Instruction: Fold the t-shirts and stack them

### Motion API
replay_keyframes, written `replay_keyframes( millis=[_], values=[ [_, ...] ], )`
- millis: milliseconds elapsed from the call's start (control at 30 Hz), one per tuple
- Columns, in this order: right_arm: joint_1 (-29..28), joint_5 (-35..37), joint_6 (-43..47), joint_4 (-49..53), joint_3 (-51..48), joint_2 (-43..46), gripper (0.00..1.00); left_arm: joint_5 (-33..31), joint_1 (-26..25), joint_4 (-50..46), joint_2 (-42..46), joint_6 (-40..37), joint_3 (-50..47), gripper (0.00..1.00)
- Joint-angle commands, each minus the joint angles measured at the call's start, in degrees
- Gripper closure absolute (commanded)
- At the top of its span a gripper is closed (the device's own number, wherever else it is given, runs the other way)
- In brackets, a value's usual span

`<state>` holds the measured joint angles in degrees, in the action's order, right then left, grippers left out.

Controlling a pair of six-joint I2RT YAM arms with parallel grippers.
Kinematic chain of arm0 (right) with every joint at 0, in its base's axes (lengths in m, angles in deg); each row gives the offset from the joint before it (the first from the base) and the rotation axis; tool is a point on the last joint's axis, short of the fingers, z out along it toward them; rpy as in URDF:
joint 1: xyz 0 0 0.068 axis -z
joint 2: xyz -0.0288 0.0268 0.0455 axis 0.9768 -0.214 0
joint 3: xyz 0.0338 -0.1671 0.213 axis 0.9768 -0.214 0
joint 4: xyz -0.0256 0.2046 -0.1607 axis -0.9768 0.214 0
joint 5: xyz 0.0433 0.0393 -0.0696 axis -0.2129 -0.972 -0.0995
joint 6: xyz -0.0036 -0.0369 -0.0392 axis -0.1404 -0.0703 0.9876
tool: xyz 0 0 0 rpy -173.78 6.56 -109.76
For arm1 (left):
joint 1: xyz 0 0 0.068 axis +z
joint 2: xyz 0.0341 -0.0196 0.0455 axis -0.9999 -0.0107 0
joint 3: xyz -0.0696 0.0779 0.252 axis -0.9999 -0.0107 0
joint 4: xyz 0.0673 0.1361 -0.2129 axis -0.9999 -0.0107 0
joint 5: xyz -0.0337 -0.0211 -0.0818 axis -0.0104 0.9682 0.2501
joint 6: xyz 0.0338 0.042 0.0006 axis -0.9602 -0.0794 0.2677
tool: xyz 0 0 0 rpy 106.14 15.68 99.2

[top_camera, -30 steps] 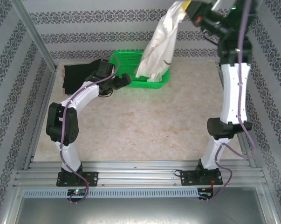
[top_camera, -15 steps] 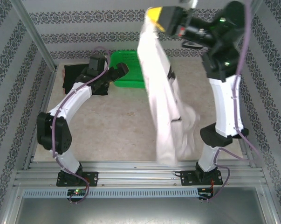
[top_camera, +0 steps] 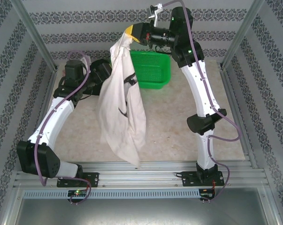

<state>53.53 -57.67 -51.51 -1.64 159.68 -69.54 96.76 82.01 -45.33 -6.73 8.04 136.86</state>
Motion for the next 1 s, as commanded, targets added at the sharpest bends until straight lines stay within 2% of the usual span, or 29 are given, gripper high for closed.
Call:
replay_keyframes(
  millis=[0, 67, 167, 300, 367, 400, 467, 567, 633, 733, 967],
  values=[
    [-0.1, -1.5, -0.2, -2.8, 0.6, 1.1, 1.0, 2.0, 0.4, 3.1, 1.0, -2.1, -2.0, 0.0],
    [-0.7, -2.0, 1.3, -1.9, -4.7, 2.3, 1.0, 2.1, 0.5, 3.2, 0.8, -2.2, -3.0, 0.0],
    [-2.7, -1.4, 6.4, 2.2, -17.8, 6.1, 1.0, 2.1, 0.4, 2.8, -0.1, -2.0, -4.6, 0.0],
    [-6.3, 1.6, 10.0, 1.6, -41.0, 12.6, 1.0, 1.2, 0.4, 3.6, -0.1, -1.5, -8.1, 0.0],
    [-6.7, 2.1, 13.8, 5.0, -45.6, 12.5, 0.6, 0.9, 0.5, 3.7, -0.4, -0.7, -9.6, 0.0],
    [-6.2, 4.4, 17.3, 9.2, -46.0, 12.3, 0.46, 1.3, 0.3, 3.7, -0.8, -0.5, -10.3, 0.0],
    [-3.4, 10.6, 22.0, 13.8, -46.9, 13.0, 0.35, 1.3, -0.2, 3.1, -1.3, -0.7, -11.2, 0.0],
    [4.1, 20.4, 25.3, 18.6, -47.3, 13.3, 0.21, -0.2, -1.3, 0.8, -2.2, -1.7, -12.5, 0.0],
    [8.9, 27.6, 26.2, 19.6, -48.5, 12.5, 0.21, -1.0, -2.8, -0.9, -3.7, -2.1, -13.4, 0.0],
    [13.3, 30.0, 26.1, 17.6, -47.8, 7.6, 0.22, -3.3, -5.3, -4.0, -7.0, -3.1, -14.0, 0.0],
    [16.1, 34.9, 26.9, 20.5, -33.2, -9.1, 0.26, -3.6, -5.8, -1.9, -13.0, -3.4, -14.0, 0.0]
  ],
)
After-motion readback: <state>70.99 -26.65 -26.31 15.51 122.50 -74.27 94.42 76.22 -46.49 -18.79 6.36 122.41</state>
